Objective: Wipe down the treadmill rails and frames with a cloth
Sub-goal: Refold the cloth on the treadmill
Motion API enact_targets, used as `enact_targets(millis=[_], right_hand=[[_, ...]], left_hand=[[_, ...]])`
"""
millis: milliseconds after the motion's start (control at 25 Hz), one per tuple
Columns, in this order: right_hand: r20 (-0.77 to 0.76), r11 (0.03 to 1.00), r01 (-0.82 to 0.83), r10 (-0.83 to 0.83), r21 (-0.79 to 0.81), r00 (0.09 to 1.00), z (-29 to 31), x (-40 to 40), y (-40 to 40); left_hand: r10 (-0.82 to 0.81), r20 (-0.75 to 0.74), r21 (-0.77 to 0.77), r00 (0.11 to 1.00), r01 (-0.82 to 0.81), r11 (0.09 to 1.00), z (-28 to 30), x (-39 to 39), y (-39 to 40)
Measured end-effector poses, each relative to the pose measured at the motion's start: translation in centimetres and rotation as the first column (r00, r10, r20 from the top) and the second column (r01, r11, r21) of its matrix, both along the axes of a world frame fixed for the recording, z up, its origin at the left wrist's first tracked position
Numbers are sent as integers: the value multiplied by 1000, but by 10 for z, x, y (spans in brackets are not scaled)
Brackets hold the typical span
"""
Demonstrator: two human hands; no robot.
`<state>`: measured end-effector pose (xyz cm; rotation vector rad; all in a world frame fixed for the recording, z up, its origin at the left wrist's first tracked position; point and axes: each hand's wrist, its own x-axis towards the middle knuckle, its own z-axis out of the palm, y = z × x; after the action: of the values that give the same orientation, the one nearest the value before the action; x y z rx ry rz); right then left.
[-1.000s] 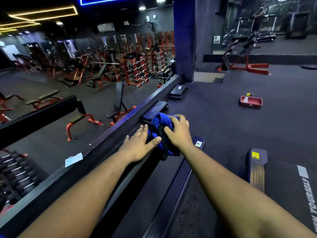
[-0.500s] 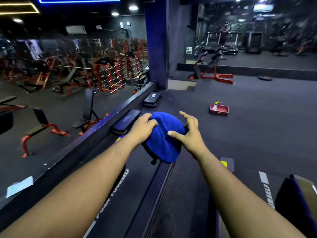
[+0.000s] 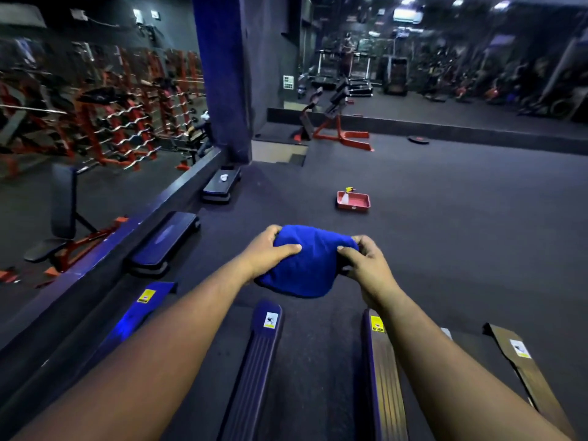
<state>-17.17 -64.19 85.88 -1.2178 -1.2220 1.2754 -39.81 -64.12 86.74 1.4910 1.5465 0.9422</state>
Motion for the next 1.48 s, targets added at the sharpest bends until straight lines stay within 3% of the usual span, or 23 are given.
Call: enact_targets(millis=[120, 360, 480, 680, 920, 1040, 1120, 1320, 1480], right_hand=[[-3, 999, 6, -6, 52, 1000, 8, 8, 45], [-49, 996, 69, -67, 48, 997, -5, 20, 181], [-29, 983, -181, 181, -9, 983, -18, -2, 238], [34, 856, -517, 517, 2, 856, -18, -89, 322], [145, 623, -781, 770, 37, 621, -25, -230, 362], [124, 571, -815, 806, 102, 579, -24, -300, 351], [153, 549, -830, 816, 96, 558, -23, -334, 344], [329, 335, -932, 872, 137, 362, -7, -433, 295], [348, 81, -978, 926, 193, 146, -3, -507, 243]], left_hand=[[-1, -192, -9, 981, 0, 1000, -21, -2, 52], [43, 48, -26, 998, -42, 999, -35, -10, 160], [105, 120, -78, 987, -96, 992, -52, -7, 198], [270, 241, -225, 932, -217, 950, -82, -13, 238], [608, 379, -214, 698, -573, 791, -82, -132, 236], [719, 460, -226, 521, -714, 662, -91, -196, 202], [753, 509, -228, 416, -779, 584, -91, -224, 178], [695, 713, -251, 94, -891, 378, -70, -282, 92], [739, 673, -342, -24, -896, 283, -72, -304, 28]])
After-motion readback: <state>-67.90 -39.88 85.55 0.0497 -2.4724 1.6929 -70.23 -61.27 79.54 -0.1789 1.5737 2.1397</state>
